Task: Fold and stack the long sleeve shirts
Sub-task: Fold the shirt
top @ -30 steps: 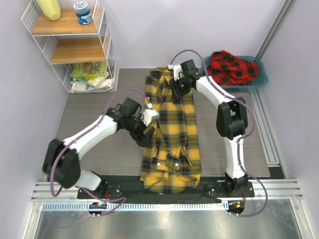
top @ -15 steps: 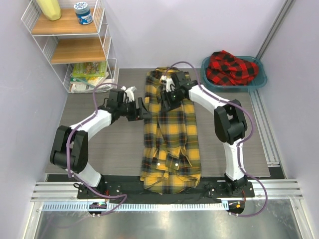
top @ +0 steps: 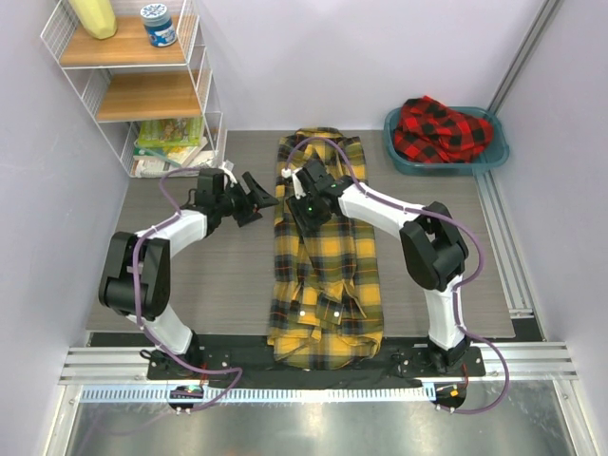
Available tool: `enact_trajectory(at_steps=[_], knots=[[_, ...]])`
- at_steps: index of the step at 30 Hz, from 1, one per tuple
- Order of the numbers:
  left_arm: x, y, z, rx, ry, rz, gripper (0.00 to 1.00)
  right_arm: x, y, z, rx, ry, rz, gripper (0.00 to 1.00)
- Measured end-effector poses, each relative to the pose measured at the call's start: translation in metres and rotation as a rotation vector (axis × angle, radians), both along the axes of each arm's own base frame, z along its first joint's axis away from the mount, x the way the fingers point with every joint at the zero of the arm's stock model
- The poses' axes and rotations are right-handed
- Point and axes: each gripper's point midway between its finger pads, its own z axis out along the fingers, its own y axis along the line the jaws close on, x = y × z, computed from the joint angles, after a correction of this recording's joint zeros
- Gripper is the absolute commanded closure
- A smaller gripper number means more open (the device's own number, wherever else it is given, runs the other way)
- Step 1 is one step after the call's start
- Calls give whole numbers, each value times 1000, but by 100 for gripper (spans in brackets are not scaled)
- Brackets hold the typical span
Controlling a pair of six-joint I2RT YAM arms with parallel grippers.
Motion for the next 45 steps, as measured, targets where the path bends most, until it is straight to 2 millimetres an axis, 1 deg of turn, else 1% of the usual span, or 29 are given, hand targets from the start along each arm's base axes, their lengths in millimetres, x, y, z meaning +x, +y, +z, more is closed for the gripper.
enact_trajectory(at_steps=[4, 6, 7, 9, 10, 12, 14, 15, 16, 18, 20, 23, 27, 32, 36, 37, 40, 45], knots=[[3, 3, -4, 1, 22, 43, 21, 2, -1, -2, -23, -24, -11, 51], [5, 4, -7, 1, 34, 64, 21, 4, -4, -3, -37, -31, -18, 54], [6, 5, -7, 1, 39, 73, 21, 5, -6, -4, -46, -37, -23, 60], [8, 6, -9, 3, 44, 88, 21, 7, -9, -6, -64, -44, -31, 64], [9, 6, -9, 3, 47, 93, 20, 8, -10, -7, -71, -46, -34, 72], [13, 6, -9, 2, 51, 105, 20, 8, -12, -11, -83, -41, -36, 83], [14, 5, -10, 3, 51, 108, 20, 7, -13, -15, -91, -33, -35, 89], [14, 5, -11, 6, 53, 110, 20, 6, -12, -15, -89, -28, -33, 89], [14, 3, -11, 7, 54, 108, 20, 5, -12, -15, -89, -26, -31, 77], [13, 0, -13, 10, 58, 102, 20, 3, -11, -13, -82, -14, -27, 64], [11, -4, -15, 12, 60, 93, 20, 3, -7, -9, -66, -7, -20, 56], [11, -8, -15, 13, 60, 85, 20, 1, -2, -5, -51, -8, -8, 53], [12, -8, -16, 17, 59, 90, 16, -6, 3, -5, -57, -8, 9, 52], [14, -6, -18, 25, 61, 106, 12, -11, 7, -8, -87, -24, 18, 53], [14, -6, -21, 18, 78, 118, 11, -10, 4, -19, -124, -25, 16, 68], [14, -6, -22, 18, 82, 118, 11, -9, 3, -22, -135, -24, 13, 79], [14, -6, -25, 16, 89, 120, 10, -8, -2, -30, -168, -24, 13, 98], [15, -7, -22, 10, 78, 116, 12, -6, -7, -30, -180, -27, 10, 99]])
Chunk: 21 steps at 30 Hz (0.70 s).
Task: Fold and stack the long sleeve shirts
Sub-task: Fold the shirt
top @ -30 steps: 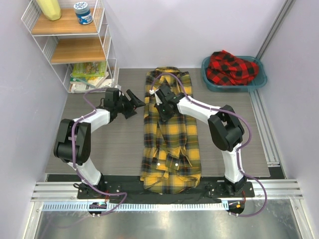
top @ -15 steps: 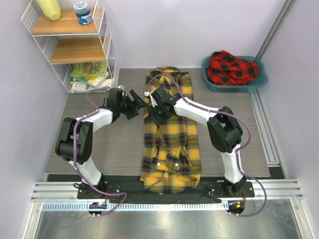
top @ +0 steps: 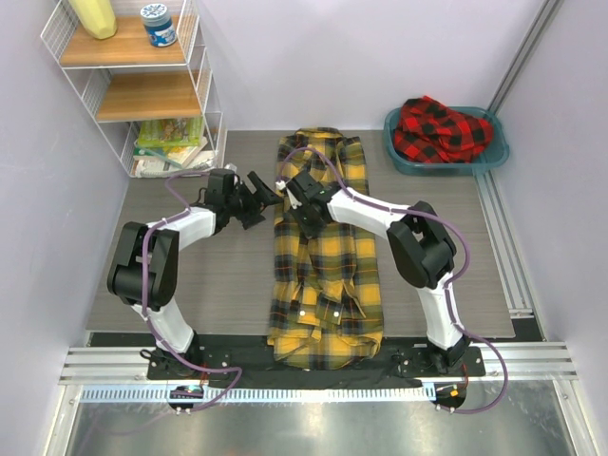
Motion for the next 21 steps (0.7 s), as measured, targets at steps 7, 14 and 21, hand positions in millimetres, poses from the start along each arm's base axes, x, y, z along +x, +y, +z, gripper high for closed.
enact_trajectory(at_steps=[7, 14, 21], knots=[[-8, -9, 5, -29, -15, -84, 14, 1, -10, 30, 56, -24, 12, 99], [-14, -34, 27, -163, -51, -114, 0, 19, -36, 60, 133, -45, -36, 99], [-17, -90, 34, -322, -47, -134, 0, 25, -58, 53, 160, 5, -79, 99]])
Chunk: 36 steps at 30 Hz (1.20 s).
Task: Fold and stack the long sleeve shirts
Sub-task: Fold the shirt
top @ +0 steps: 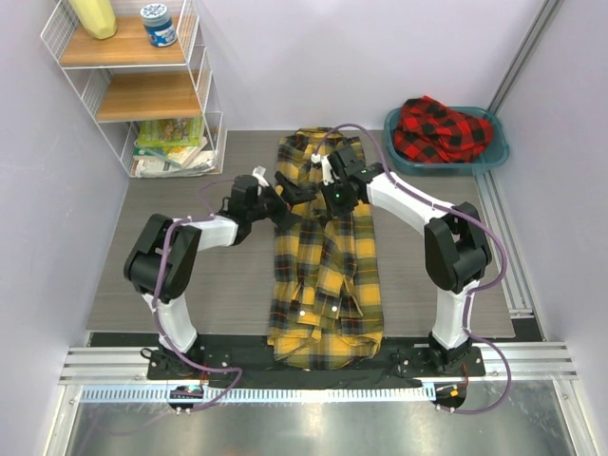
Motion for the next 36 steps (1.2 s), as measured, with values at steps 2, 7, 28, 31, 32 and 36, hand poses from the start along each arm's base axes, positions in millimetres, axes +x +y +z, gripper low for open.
enact_trajectory(at_steps=[2, 7, 28, 31, 32, 36], knots=[[-1, -10, -5, -22, 15, -2, 0, -1, -1, -1, 6, 8, 0, 99], [-1, -32, -22, -46, 43, 6, 0, -6, -8, -1, 19, 28, -3, 99], [29, -63, -18, -116, 8, 79, 0, -13, -60, 12, 23, 47, -97, 99], [28, -75, -21, -125, 13, 69, 0, -14, -60, 12, 23, 46, -96, 99], [28, -79, -22, -133, 17, 68, 0, -14, -60, 13, 23, 44, -95, 99], [28, -91, -25, -150, 24, 65, 0, -16, -62, 18, 26, 31, -84, 99]])
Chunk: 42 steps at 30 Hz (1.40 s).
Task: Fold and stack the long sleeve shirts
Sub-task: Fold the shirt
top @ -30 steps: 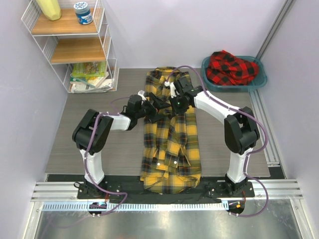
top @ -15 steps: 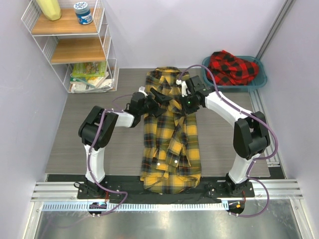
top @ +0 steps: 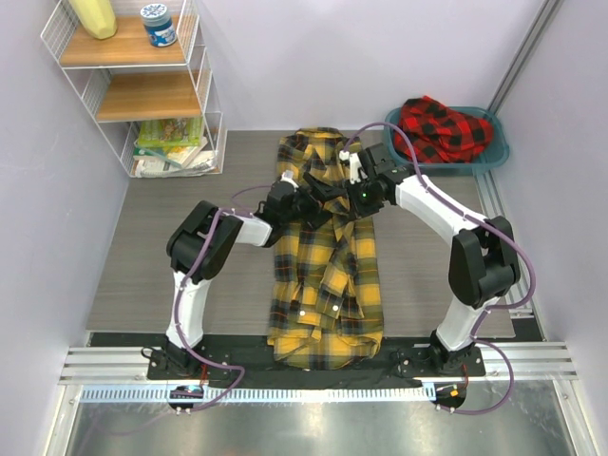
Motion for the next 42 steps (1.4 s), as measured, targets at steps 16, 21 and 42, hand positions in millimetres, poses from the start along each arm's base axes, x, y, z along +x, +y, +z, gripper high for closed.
enact_trajectory(at_steps=[16, 21, 42], knots=[[34, 44, 6, -15, -26, 124, 0, -7, 8, 2, 48, 28, 45, 95], [37, 63, 2, 6, -25, 156, 0, -9, 17, -4, 71, 60, 66, 95], [12, 38, -1, 8, 44, 63, 1, -14, 58, -14, 97, 87, 141, 84]])
